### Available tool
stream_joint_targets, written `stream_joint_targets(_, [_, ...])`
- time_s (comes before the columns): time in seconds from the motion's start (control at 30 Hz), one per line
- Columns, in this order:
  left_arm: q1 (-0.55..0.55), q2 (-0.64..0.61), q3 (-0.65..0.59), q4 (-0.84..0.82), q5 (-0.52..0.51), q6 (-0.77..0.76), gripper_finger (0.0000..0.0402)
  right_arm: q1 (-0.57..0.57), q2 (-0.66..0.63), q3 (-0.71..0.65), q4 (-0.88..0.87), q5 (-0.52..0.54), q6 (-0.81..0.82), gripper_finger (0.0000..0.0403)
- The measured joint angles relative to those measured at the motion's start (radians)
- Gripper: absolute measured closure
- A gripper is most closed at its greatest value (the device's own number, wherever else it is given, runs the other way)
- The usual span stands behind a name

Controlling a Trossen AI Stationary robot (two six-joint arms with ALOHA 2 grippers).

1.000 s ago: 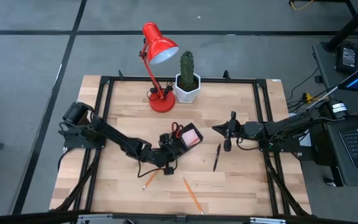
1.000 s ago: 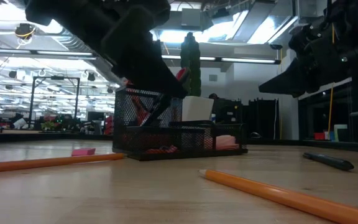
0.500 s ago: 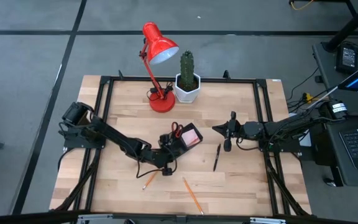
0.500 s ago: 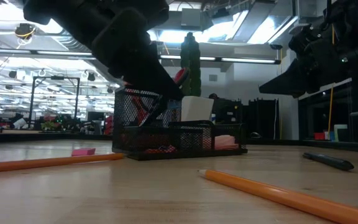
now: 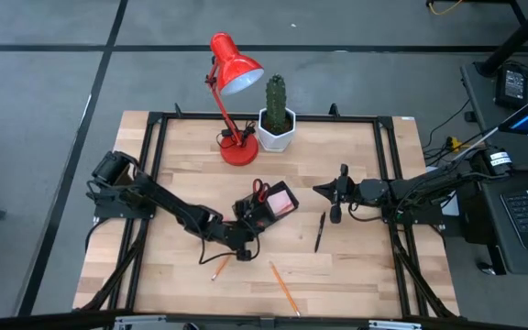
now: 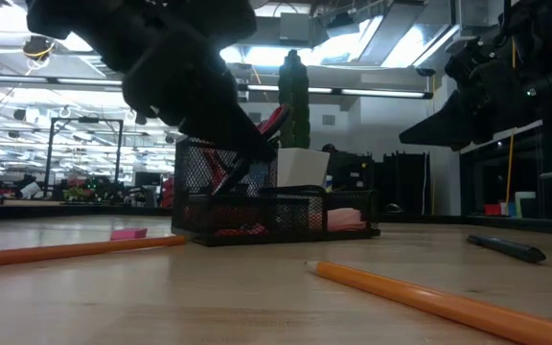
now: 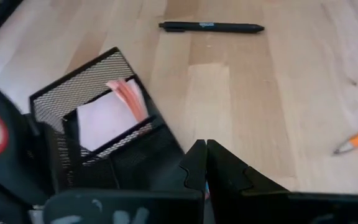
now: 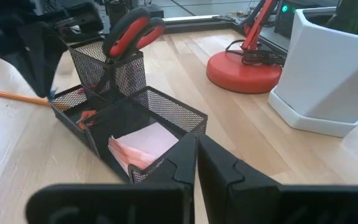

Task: Pick and place office supplies into organizer
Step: Put the blue binder clip into the black desk organizer

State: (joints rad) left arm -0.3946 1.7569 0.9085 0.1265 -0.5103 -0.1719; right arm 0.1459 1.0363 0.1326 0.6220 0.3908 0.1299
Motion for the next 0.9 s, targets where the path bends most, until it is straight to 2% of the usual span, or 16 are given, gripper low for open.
stream_joint_targets(0.33, [0.003, 0.0, 0.0, -0.004, -0.024, 0.014, 0.04, 0.0, 0.0, 0.0, 0.0, 0.0, 0.0, 0.0383])
stream_joint_targets(0.5, [0.003, -0.001, 0.001, -0.004, -0.073, 0.023, 0.04, 0.0, 0.0, 0.0, 0.0, 0.0, 0.0, 0.0383])
stream_joint_targets(0.9, [-0.005, -0.002, 0.002, 0.01, -0.075, 0.068, 0.0391, 0.0, 0.0, 0.0, 0.0, 0.0, 0.0, 0.0383])
